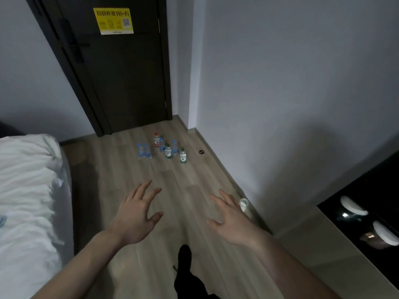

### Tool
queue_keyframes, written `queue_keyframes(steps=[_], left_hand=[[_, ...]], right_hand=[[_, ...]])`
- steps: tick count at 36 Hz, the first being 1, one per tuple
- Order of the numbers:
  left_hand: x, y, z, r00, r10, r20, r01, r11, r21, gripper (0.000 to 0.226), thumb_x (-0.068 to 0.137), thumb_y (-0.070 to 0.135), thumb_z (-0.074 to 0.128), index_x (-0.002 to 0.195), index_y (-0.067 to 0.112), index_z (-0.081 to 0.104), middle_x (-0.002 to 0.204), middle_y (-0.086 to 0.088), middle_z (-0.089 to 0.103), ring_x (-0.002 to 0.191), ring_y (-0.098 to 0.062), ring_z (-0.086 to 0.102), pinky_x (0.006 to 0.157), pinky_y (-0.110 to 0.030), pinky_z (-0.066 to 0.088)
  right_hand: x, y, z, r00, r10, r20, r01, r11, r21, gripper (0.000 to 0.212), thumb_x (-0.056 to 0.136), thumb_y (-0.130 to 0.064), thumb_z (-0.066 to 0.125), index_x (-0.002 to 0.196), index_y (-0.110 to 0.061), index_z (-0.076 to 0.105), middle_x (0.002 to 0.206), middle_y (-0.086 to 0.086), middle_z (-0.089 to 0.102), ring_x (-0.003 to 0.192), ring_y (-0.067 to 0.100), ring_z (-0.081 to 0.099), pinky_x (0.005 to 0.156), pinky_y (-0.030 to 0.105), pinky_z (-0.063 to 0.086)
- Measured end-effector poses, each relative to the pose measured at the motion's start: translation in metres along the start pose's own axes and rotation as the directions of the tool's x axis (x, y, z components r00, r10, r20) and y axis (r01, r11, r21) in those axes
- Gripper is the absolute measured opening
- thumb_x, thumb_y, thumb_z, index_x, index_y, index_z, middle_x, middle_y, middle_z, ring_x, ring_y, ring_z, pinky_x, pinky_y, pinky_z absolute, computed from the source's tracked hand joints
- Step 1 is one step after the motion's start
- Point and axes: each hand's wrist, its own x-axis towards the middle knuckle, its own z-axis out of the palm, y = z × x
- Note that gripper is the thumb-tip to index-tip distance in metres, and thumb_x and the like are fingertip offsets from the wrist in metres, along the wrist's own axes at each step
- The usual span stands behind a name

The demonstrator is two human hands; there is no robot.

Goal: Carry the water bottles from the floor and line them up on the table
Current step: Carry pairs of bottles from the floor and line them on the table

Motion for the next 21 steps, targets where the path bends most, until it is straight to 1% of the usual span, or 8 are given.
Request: queue_keyframes(steps=[4,7,9,12,14,17,21], left_hand=[[0.066,-0.035,-0.014,0.999,-0.035,0.021,0.035,0.999,0.013,0.070,0.096,0.053,0.055,0.156,0.036,0.022,0.168,0.005,-0.002,0.155,-0.022,0.001,0.123,-0.039,0.015],[0.105,-0.063,-0.027,0.997,-0.068,0.045,0.067,0.997,0.031,0.072,0.095,0.054,0.056,0.156,0.038,0.021,0.168,0.006,-0.003,0.155,-0.022,-0.001,0.123,-0.041,0.014],[0.132,-0.081,-0.036,0.995,-0.091,0.037,0.090,0.995,0.034,0.074,0.094,0.056,0.056,0.156,0.039,0.020,0.168,0.006,-0.005,0.155,-0.022,-0.002,0.124,-0.043,0.012],[0.171,-0.106,-0.051,0.993,-0.114,0.027,0.113,0.993,0.030,0.074,0.093,0.058,0.055,0.156,0.040,0.020,0.168,0.006,-0.003,0.155,-0.022,-0.002,0.124,-0.042,0.012],[0.194,-0.122,-0.060,0.991,-0.130,0.030,0.130,0.991,0.014,0.074,0.093,0.058,0.056,0.156,0.041,0.021,0.168,0.007,-0.003,0.155,-0.022,-0.002,0.124,-0.044,0.013],[0.230,-0.145,-0.070,0.990,-0.137,0.017,0.137,0.990,-0.014,0.072,0.092,0.057,0.057,0.154,0.041,0.024,0.168,0.007,-0.001,0.155,-0.022,0.000,0.124,-0.042,0.014],[0.286,-0.178,-0.083,0.992,-0.124,0.033,0.124,0.992,-0.010,0.071,0.094,0.057,0.055,0.154,0.041,0.022,0.168,0.007,-0.002,0.155,-0.021,0.001,0.123,-0.041,0.015]], right_hand=[[0.077,-0.010,-0.007,0.999,0.021,0.049,-0.022,1.000,0.019,0.080,0.085,-0.058,0.054,0.154,-0.044,0.015,0.163,-0.018,-0.007,0.153,0.020,-0.007,0.123,0.040,0.011],[0.130,-0.025,-0.018,0.997,0.008,0.076,-0.008,1.000,0.000,0.081,0.087,-0.058,0.055,0.155,-0.040,0.014,0.165,-0.011,-0.005,0.152,0.021,-0.005,0.121,0.034,0.007],[0.166,-0.036,-0.027,0.996,-0.010,0.092,0.010,1.000,-0.007,0.080,0.089,-0.056,0.055,0.156,-0.038,0.014,0.166,-0.006,-0.003,0.152,0.022,-0.004,0.120,0.031,0.004],[0.220,-0.057,-0.045,0.993,-0.012,0.119,0.015,1.000,-0.023,0.079,0.091,-0.055,0.055,0.156,-0.038,0.014,0.166,-0.006,-0.003,0.153,0.026,-0.005,0.123,0.039,0.013],[0.252,-0.073,-0.054,0.990,-0.013,0.139,0.021,0.998,-0.056,0.079,0.091,-0.053,0.055,0.156,-0.036,0.014,0.166,-0.006,-0.003,0.153,0.028,-0.005,0.122,0.042,0.016],[0.299,-0.094,-0.062,0.987,-0.023,0.160,0.035,0.997,-0.074,0.080,0.092,-0.053,0.055,0.157,-0.035,0.012,0.166,-0.005,-0.005,0.153,0.028,-0.005,0.122,0.042,0.014],[0.358,-0.115,-0.062,0.985,0.004,0.173,0.008,0.997,-0.070,0.078,0.092,-0.051,0.055,0.156,-0.038,0.012,0.166,-0.006,-0.007,0.153,0.025,-0.008,0.122,0.041,0.013]])
